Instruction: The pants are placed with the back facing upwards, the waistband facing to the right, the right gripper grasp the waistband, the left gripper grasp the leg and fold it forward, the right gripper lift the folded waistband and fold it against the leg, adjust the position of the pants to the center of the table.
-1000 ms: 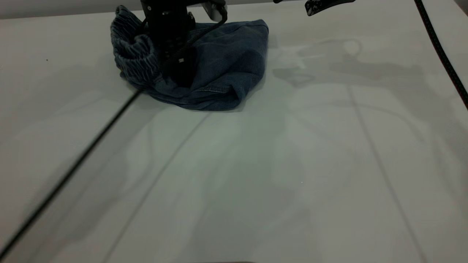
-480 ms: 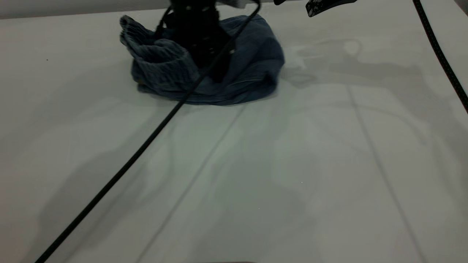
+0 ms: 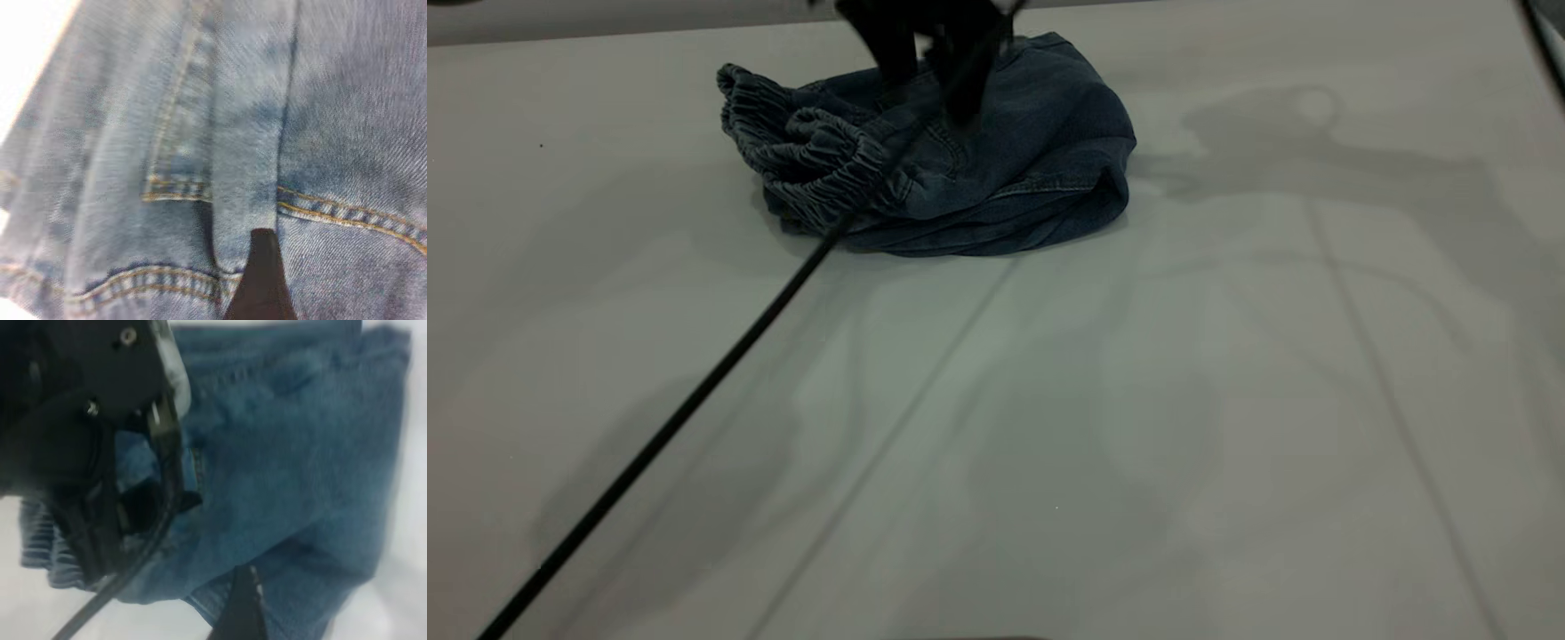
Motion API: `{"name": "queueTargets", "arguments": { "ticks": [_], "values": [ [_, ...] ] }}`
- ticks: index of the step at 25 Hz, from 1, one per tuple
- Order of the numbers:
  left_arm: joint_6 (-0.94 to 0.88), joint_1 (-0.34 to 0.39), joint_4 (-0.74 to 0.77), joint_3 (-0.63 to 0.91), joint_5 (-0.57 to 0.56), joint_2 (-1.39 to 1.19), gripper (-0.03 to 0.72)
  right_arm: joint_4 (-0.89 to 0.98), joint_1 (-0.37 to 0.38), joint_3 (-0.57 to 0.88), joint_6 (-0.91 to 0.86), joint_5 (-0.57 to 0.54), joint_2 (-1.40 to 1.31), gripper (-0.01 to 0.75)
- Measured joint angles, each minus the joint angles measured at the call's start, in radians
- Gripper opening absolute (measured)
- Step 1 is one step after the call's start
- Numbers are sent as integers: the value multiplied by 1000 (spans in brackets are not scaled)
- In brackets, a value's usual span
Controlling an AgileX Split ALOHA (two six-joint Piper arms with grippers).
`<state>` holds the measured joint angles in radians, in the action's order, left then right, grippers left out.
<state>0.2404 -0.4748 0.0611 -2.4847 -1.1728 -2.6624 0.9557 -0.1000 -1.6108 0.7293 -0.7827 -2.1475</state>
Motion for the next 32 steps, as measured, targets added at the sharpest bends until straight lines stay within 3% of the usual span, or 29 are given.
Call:
{"name": "queueTargets", "arguments": {
  "ticks": [10,18,22,27,32],
  "values": [
    [-84,0,77,-5,0,132,548,-132,3,0,-90,-97,284,569],
    [-145,-1,91,24,0,423,548,-381,8,0,-314,-312,670,569],
    [-158,-2,62,167,0,592,548,-468,8,0,-440,-457,834,569],
    [-163,-3,58,457,0,851,548,-567,8,38,-575,-479,1014,566],
    [-163,-3,55,761,0,1145,548,-597,8,189,-605,-482,1213,565]
  ]
}}
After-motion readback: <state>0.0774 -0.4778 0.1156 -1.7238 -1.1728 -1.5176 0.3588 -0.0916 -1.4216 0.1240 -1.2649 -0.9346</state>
